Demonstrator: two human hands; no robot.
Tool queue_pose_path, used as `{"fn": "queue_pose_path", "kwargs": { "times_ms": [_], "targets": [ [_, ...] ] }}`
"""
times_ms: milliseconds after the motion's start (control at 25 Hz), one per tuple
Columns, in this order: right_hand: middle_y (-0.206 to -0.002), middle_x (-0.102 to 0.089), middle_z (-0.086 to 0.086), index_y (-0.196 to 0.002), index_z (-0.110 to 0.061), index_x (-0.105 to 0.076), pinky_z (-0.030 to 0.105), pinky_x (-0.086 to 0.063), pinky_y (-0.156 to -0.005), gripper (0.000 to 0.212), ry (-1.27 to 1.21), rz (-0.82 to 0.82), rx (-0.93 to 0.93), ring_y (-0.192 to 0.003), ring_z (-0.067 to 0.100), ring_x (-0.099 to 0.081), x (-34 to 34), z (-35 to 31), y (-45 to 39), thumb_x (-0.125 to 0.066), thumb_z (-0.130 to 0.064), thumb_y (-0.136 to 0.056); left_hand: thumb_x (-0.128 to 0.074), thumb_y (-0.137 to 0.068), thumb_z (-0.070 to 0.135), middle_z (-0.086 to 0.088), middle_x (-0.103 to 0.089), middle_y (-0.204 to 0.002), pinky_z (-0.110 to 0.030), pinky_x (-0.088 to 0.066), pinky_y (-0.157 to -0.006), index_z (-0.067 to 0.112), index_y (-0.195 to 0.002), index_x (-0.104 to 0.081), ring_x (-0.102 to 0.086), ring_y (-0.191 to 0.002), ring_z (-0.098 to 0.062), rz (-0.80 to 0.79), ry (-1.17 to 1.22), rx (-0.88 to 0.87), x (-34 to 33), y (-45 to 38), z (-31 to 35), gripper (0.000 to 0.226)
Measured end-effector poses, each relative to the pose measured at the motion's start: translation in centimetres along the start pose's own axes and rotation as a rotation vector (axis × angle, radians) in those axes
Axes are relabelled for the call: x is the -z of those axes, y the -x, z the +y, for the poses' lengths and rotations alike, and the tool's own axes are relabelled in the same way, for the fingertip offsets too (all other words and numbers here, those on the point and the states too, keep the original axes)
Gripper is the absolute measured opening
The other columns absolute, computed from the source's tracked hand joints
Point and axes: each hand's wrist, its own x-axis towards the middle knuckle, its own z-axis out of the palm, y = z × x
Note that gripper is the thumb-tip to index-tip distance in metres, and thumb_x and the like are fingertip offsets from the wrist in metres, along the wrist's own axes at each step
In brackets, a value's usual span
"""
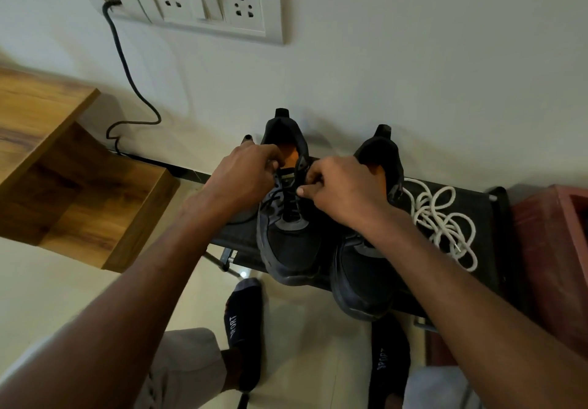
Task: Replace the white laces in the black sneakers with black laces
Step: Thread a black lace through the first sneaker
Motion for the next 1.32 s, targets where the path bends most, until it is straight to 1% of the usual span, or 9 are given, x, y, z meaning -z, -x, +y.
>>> {"fn": "queue_pose_path", "kwargs": {
  "times_ms": [120, 320, 440, 560, 680, 760, 920, 1200, 1320],
  "targets": [
    [-0.089, -0.073, -0.004, -0.089, -0.024, -0.078, 0.028, -0.053, -0.066, 0.013, -0.070, -0.042, -0.015, -0.081, 0.015, -0.069, 0.2, 0.1, -0.1, -0.077, -0.036, -0.094, -0.049, -0.105, 0.016, -0.001, -0.063, -0.110, -0.032, -0.038, -0.071, 0.027, -0.124, -0.067, -0.055, -0.089, -0.021, -0.017, 0.015, 0.001, 0.3, 0.4, 0.3, 0.028],
    [-0.101, -0.074, 0.004, -0.087, -0.018, -0.072, 0.030, -0.047, -0.078, 0.018, -1.436, -0.055, -0.130, -0.097, 0.018, -0.068, 3.5, -0.1, -0.5, -0.061, -0.023, -0.101, -0.051, -0.104, 0.013, -0.001, -0.068, -0.110, -0.031, -0.037, -0.062, 0.034, -0.126, -0.069, -0.053, -0.076, -0.017, -0.058, 0.032, 0.007, 0.9, 0.6, 0.3, 0.035],
    [-0.088, -0.074, 0.002, -0.086, -0.019, -0.063, 0.034, -0.050, -0.081, 0.019, -1.708, -0.083, -0.226, -0.084, 0.017, -0.072, 3.6, -0.2, -0.5, -0.057, -0.025, -0.103, -0.055, -0.104, 0.017, -0.002, -0.069, -0.118, -0.029, -0.039, -0.075, 0.033, -0.129, -0.068, -0.055, -0.093, -0.017, -0.079, 0.051, 0.009, 1.0, 0.7, 0.4, 0.033],
    [-0.082, -0.067, 0.001, -0.097, -0.014, -0.064, 0.027, -0.050, -0.066, 0.011, -1.131, 0.023, -0.221, -0.066, 0.011, -0.062, 2.3, -0.3, -0.7, -0.064, -0.024, -0.102, -0.063, -0.101, 0.019, 0.005, -0.067, -0.114, -0.028, -0.039, -0.080, 0.035, -0.132, -0.067, -0.053, -0.096, -0.012, -0.093, 0.062, 0.004, 1.4, 0.8, 0.3, 0.035],
    [-0.100, -0.065, -0.004, -0.112, -0.021, -0.062, 0.023, -0.047, -0.068, 0.020, -0.351, 0.074, -0.062, -0.082, 0.008, -0.061, 0.6, -0.1, -0.4, -0.072, -0.030, -0.097, -0.075, -0.093, 0.018, 0.007, -0.057, -0.103, -0.028, -0.038, -0.078, 0.034, -0.136, -0.063, -0.053, -0.096, -0.014, -0.145, 0.062, -0.017, 1.3, 1.1, 0.6, 0.048],
    [-0.102, -0.065, -0.002, -0.113, -0.019, -0.065, 0.029, -0.050, -0.075, 0.023, -0.092, 0.006, 0.002, -0.090, 0.016, -0.064, 0.0, 0.0, -0.1, -0.074, -0.032, -0.096, -0.079, -0.087, 0.014, 0.006, -0.059, -0.100, -0.027, -0.038, -0.067, 0.033, -0.133, -0.064, -0.056, -0.093, -0.018, -0.113, 0.048, -0.035, 1.0, 1.1, 0.7, 0.052],
    [-0.101, -0.072, 0.005, -0.109, -0.017, -0.077, 0.028, -0.051, -0.074, 0.015, -0.036, -0.001, 0.008, -0.093, 0.023, -0.070, 0.0, -0.1, 0.2, -0.075, -0.023, -0.096, -0.079, -0.086, 0.008, 0.005, -0.058, -0.086, -0.020, -0.035, -0.058, 0.030, -0.129, -0.067, -0.060, -0.088, -0.020, -0.064, 0.041, -0.017, 1.1, 1.2, 0.5, 0.051],
    [-0.092, -0.072, 0.003, -0.103, -0.017, -0.079, 0.018, -0.031, -0.051, 0.009, 0.013, 0.096, -0.079, -0.081, 0.020, -0.068, 0.3, -0.5, 0.3, -0.075, -0.020, -0.095, -0.071, -0.087, 0.002, -0.005, -0.068, -0.114, -0.032, -0.038, -0.073, 0.026, -0.125, -0.068, -0.045, -0.089, -0.017, 0.022, -0.068, -0.010, 0.6, 1.7, 0.8, 0.045],
    [-0.089, -0.074, -0.001, -0.102, -0.020, -0.079, 0.019, -0.040, -0.055, 0.009, -0.093, 0.091, -0.082, -0.077, 0.015, -0.066, 0.4, -0.3, 0.3, -0.077, -0.024, -0.094, -0.068, -0.089, 0.003, -0.007, -0.068, -0.117, -0.029, -0.037, -0.073, 0.026, -0.130, -0.066, -0.048, -0.089, -0.018, 0.012, -0.056, -0.009, 0.6, 1.6, 1.0, 0.046]
  ]
}}
